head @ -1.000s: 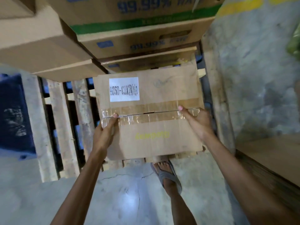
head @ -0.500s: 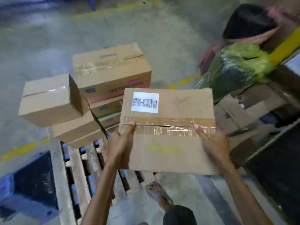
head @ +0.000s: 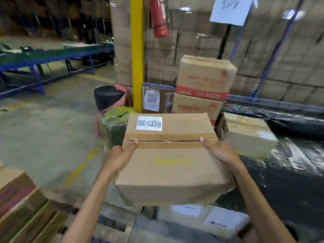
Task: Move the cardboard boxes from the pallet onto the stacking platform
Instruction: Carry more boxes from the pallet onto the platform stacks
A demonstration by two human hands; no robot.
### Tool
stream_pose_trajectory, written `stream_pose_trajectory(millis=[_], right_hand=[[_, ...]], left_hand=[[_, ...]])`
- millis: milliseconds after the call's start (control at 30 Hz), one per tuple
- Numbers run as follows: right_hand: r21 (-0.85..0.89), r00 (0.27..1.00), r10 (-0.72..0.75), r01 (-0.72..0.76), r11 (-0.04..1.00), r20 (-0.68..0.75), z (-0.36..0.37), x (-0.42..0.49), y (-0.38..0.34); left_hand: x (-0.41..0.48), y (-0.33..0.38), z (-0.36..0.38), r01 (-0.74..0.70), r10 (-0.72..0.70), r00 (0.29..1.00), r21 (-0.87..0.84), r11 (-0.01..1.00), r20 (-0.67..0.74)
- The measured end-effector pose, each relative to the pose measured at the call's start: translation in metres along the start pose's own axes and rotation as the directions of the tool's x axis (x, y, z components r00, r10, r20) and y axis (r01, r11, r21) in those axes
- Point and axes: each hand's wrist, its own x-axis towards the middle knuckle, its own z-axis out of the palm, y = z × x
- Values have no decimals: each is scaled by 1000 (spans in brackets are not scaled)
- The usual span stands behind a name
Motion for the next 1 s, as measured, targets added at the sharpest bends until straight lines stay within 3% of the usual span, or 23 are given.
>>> stream_pose_trajectory(millis=[167,433,567,700,833,1000], right_hand=[[67,982,174,-169,983,-78,-121,16,80],[129,917,344,-323,938,-202,-280,114,216],[171,906,365,-333,927,-215,-349,208,277],[198,908,359,-320,927,-214,-393,285,298],[234,926,325,-278,932,-192,-431,369,310],[306,948,287,-235,923,-138,-452,452,316]], left_hand=[[1,107,112,-147,145,967,-5,989,207],[35,257,311,-352,332,830,-40,935,448],[77,331,411,-306,284,860,-17,952,424],[105,394,465,-276,285,851,-86,957,442],[173,446,518,-144,159,916,-69,987,369],[241,477,565,-103,133,939,-109,989,318]])
